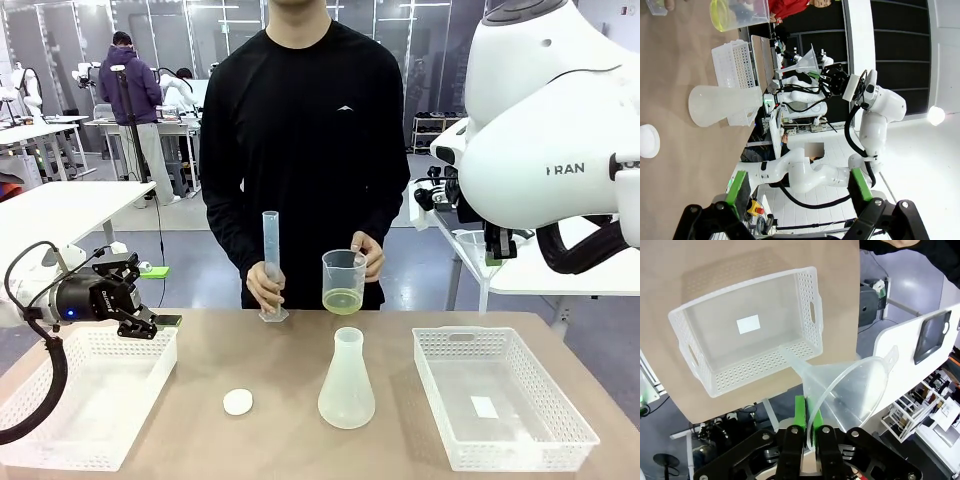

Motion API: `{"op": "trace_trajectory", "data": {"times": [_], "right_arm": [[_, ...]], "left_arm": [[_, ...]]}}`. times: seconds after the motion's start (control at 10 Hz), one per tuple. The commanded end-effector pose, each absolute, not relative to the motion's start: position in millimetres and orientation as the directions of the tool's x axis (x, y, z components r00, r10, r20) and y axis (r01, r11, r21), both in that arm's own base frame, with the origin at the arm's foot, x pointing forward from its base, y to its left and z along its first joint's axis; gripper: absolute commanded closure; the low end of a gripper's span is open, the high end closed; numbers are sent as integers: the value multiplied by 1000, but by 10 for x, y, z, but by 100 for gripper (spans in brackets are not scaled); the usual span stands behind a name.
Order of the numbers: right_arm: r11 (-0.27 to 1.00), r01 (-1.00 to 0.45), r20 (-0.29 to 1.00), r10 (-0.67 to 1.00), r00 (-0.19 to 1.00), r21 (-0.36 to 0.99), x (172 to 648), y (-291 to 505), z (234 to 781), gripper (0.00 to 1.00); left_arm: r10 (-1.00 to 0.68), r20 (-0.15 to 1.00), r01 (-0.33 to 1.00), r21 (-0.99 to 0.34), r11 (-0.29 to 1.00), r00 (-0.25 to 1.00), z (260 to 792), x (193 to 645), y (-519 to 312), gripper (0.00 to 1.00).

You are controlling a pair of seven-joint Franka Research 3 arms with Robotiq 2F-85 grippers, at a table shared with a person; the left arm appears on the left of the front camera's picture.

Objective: Prepare the solutions needed for the experiment.
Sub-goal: Pick up the Plastic Funnel and insert it into the Big flask.

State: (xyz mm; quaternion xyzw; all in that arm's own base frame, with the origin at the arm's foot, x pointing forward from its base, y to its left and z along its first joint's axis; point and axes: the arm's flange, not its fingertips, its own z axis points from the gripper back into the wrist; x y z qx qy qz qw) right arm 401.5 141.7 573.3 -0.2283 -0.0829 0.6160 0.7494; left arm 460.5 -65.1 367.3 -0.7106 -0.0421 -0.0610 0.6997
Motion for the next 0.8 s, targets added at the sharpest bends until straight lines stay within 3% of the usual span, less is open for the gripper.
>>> {"op": "trace_trajectory", "data": {"times": [0.0, 0.3, 0.4, 0.7], "right_arm": [[124, -890, -172, 961, 218, -439, 4050, 1405, 5780, 100], [124, -890, -172, 961, 218, -439, 4050, 1405, 5780, 100], [138, -887, -156, 961, 227, -441, 4017, 1407, 5741, 96], [-50, -852, -154, 987, 36, -521, 3896, 1827, 5924, 96]], "left_arm": [[-31, 144, 143, -990, -14, 989, 3704, 4601, -656, 0], [-31, 144, 143, -990, -14, 989, 3704, 4601, -656, 0], [-31, 144, 143, -990, -14, 989, 3704, 4601, -656, 0], [-31, 144, 143, -990, -14, 989, 3704, 4601, -656, 0]]}}
